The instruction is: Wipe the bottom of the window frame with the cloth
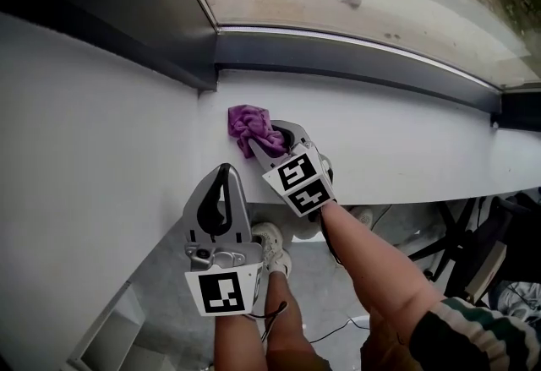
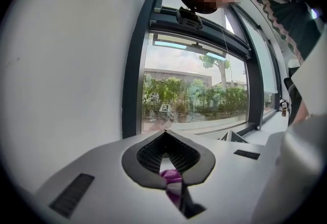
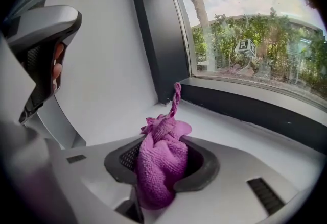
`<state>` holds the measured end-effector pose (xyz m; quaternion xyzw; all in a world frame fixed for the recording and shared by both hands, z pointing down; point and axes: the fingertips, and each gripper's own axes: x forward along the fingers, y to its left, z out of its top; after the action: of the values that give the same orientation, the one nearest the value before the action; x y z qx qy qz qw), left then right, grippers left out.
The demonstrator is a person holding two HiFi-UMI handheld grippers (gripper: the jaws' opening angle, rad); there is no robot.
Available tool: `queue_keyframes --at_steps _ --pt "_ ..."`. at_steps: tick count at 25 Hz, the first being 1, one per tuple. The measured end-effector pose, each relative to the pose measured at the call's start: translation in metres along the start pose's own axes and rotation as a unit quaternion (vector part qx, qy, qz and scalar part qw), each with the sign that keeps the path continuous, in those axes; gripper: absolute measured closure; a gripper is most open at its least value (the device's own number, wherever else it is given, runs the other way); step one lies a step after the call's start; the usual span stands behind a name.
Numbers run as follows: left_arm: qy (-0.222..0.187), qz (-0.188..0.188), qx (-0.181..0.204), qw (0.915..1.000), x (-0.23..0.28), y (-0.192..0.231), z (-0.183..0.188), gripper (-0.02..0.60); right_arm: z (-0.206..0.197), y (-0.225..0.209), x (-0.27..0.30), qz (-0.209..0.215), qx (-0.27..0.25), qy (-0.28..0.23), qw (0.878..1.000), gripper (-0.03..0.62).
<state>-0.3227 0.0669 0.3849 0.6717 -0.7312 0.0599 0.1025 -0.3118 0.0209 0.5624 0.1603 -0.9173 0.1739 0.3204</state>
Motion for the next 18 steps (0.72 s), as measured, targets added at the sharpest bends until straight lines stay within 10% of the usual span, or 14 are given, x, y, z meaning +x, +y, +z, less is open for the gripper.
queue_keyframes --at_steps 18 --pt "0.012 -0.08 0.006 0.9967 0.03 -0.069 -0.001 0.575 -0.035 -0.064 -0.059 -0.065 0.032 0.011 0.997 0.444"
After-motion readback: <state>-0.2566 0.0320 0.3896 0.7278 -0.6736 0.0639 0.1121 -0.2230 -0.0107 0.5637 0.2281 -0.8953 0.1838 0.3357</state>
